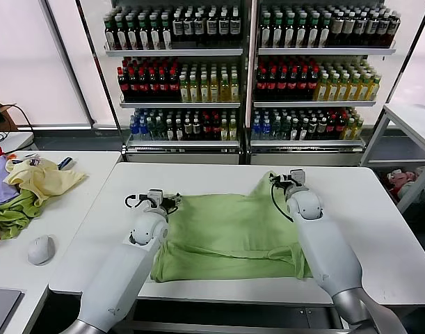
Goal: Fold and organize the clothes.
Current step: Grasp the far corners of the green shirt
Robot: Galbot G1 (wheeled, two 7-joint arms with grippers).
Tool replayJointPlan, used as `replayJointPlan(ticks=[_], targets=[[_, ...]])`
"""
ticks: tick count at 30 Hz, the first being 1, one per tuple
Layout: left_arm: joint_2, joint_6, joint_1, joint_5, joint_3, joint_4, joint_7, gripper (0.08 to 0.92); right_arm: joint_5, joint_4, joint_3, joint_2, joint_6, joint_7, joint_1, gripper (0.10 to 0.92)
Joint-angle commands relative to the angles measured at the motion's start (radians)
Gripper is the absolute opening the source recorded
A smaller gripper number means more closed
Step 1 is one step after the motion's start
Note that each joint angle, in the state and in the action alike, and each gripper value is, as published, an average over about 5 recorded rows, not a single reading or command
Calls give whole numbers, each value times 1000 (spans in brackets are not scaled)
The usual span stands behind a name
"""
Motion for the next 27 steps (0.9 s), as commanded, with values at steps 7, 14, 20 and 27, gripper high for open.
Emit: replayJointPlan(ticks=[7,14,20,27], targets=[[7,14,35,-24,15,-2,6,801,19,-173,7,58,-1,-15,56,823],[12,13,61,-28,11,-26,8,614,41,-176,12,64,-2,-27,46,785],[18,13,91,-38,3,-53,11,440,41,-150,7,53,9,-23,23,622],[34,5,111,-66,-6,-68,18,249,41,-113,3,34,21,-26,-1,448]])
